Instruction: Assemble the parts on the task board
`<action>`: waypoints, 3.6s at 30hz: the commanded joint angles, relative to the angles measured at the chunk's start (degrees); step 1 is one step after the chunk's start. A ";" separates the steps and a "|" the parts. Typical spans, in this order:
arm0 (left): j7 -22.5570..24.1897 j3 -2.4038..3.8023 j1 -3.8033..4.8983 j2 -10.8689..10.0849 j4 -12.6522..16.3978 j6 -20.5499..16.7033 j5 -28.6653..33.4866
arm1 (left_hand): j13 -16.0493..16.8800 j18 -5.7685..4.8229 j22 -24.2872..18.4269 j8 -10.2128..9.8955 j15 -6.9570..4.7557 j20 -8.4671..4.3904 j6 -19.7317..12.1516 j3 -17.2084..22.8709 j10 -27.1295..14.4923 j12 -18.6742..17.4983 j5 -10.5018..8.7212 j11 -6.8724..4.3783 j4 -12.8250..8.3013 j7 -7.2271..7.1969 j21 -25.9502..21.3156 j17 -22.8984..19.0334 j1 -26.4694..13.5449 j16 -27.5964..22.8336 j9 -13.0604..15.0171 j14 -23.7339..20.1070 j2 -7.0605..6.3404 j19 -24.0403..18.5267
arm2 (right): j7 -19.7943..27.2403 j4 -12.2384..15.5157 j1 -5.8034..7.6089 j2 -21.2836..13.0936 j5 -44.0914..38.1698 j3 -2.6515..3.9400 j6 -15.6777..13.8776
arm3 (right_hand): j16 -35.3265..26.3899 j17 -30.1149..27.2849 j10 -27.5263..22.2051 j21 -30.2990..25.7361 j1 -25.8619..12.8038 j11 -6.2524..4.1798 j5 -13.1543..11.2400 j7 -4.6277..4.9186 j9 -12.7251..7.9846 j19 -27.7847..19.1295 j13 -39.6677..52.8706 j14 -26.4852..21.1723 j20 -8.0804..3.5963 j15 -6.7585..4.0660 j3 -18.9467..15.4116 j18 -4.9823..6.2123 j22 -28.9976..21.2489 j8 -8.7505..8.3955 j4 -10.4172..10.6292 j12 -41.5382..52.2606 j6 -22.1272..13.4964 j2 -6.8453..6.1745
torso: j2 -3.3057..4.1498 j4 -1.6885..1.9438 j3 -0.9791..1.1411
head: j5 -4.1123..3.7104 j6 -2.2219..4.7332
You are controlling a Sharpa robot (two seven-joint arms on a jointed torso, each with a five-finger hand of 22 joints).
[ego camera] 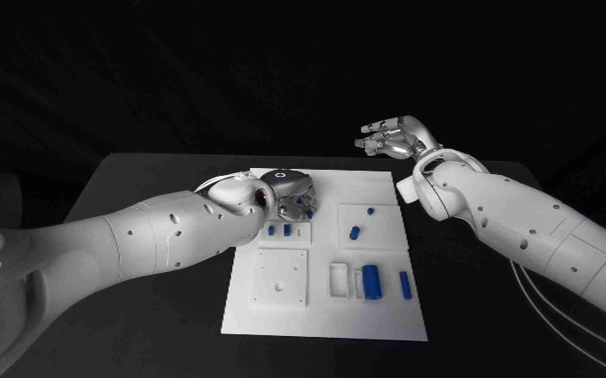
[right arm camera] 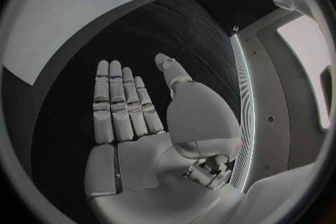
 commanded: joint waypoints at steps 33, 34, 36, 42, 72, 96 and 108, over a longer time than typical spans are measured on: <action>-0.67 4.19 -0.66 -6.24 6.05 -2.31 9.27 | 0.08 0.50 0.86 -0.36 -0.42 -0.69 0.67 -0.98 0.56 -0.18 0.61 -0.12 -0.67 -0.02 0.66 0.21 -0.57 -0.43 0.09 2.35 1.42 1.33 | 0.62 -0.13 -0.02 -0.20 -0.06 0.03 0.90 | -0.35 -0.09 -0.39 -0.26 -0.37 -0.14 0.15 0.00 -0.04 -0.47 -0.09 -0.44 -0.09 -0.09 0.01 0.07 -0.07 -0.32 -0.23 -0.08 0.27 0.13 | -0.06 0.11 -0.07 | 0.22 0.57; -0.82 4.47 -0.66 -6.65 6.58 -2.16 9.73 | 0.08 0.50 0.86 -0.36 -0.42 -0.69 0.67 -0.98 0.56 -0.18 0.61 -0.12 -0.67 -0.02 0.66 0.21 -0.57 -0.43 0.09 2.35 1.42 1.33 | 0.61 -0.14 -0.02 -0.22 -0.06 0.03 0.92 | -0.35 -0.09 -0.39 -0.26 -0.37 -0.14 0.15 0.00 -0.04 -0.47 -0.09 -0.44 -0.09 -0.09 0.01 0.07 -0.07 -0.32 -0.23 -0.08 0.27 0.13 | -0.04 0.10 -0.06 | 0.23 0.64; -1.18 4.97 -0.64 -7.57 7.68 -1.80 10.54 | 0.08 0.50 0.86 -0.36 -0.42 -0.69 0.67 -0.98 0.56 -0.18 0.61 -0.12 -0.67 -0.02 0.66 0.21 -0.57 -0.43 0.09 2.35 1.42 1.33 | 0.61 -0.18 -0.02 -0.28 -0.06 0.03 0.95 | -0.35 -0.09 -0.39 -0.26 -0.37 -0.14 0.15 0.00 -0.04 -0.47 -0.09 -0.44 -0.09 -0.09 0.01 0.07 -0.07 -0.32 -0.23 -0.08 0.27 0.13 | -0.06 0.12 -0.06 | 0.22 0.67; -2.19 5.58 -0.52 -10.28 10.08 -0.59 11.51 | 0.08 0.47 0.86 -0.35 -0.43 -0.71 0.67 -1.00 0.55 -0.18 0.52 -0.12 -0.73 -0.02 0.52 0.26 -0.52 -0.47 0.09 2.37 1.33 1.37 | 0.58 -0.25 -0.03 -0.49 -0.06 0.03 1.07 | -0.35 -0.09 -0.41 -0.28 -0.44 -0.13 0.13 0.01 -0.05 -0.51 -0.09 -0.48 -0.08 -0.07 0.02 0.06 -0.07 -0.32 -0.44 -0.10 0.24 0.21 | -0.08 0.12 0.02 | 0.29 0.62; -3.02 4.82 -0.85 -11.92 8.40 1.58 8.42 | 0.08 0.44 0.92 -0.36 -0.38 -0.69 0.50 -1.09 0.37 -0.18 0.23 -0.05 -0.68 0.03 0.30 0.32 -0.17 -0.66 0.08 2.25 1.21 1.27 | 0.61 -0.18 -0.32 -0.69 -0.06 0.03 1.12 | -0.35 -0.09 -0.41 -0.28 -0.44 -0.13 0.13 0.01 -0.05 -0.51 -0.09 -0.48 -0.08 -0.07 0.02 0.06 -0.07 -0.32 -0.44 -0.10 0.24 0.21 | 0.00 -0.02 0.04 | 0.59 0.34; -3.33 4.40 -1.39 -10.77 7.23 3.10 7.44 | 0.08 0.47 0.97 -0.36 -0.35 -0.67 0.36 -1.04 0.24 -0.18 0.20 0.02 -0.65 0.09 0.25 0.39 0.15 -0.82 0.08 2.17 1.18 1.18 | 0.61 -0.18 -0.33 -0.59 -0.06 0.03 1.13 | -0.35 -0.09 -0.41 -0.28 -0.44 -0.13 0.13 0.01 -0.05 -0.51 -0.09 -0.48 -0.08 -0.07 0.02 0.06 -0.07 -0.32 -0.44 -0.10 0.24 0.21 | 0.01 -0.02 0.01 | 0.42 0.18; -3.18 4.21 -1.40 -10.64 7.43 3.40 7.27 | 0.08 0.49 0.99 -0.35 -0.34 -0.67 0.34 -1.00 0.23 -0.18 0.18 0.03 -0.72 0.11 0.30 0.40 0.24 -0.83 0.08 2.17 1.19 1.13 | 0.61 -0.19 -0.34 -0.54 -0.06 0.03 1.16 | -0.35 -0.09 -0.41 -0.28 -0.44 -0.13 0.13 0.01 -0.05 -0.51 -0.09 -0.48 -0.08 -0.07 0.02 0.06 -0.07 -0.32 -0.44 -0.10 0.24 0.21 | 0.00 -0.02 0.01 | 0.38 0.09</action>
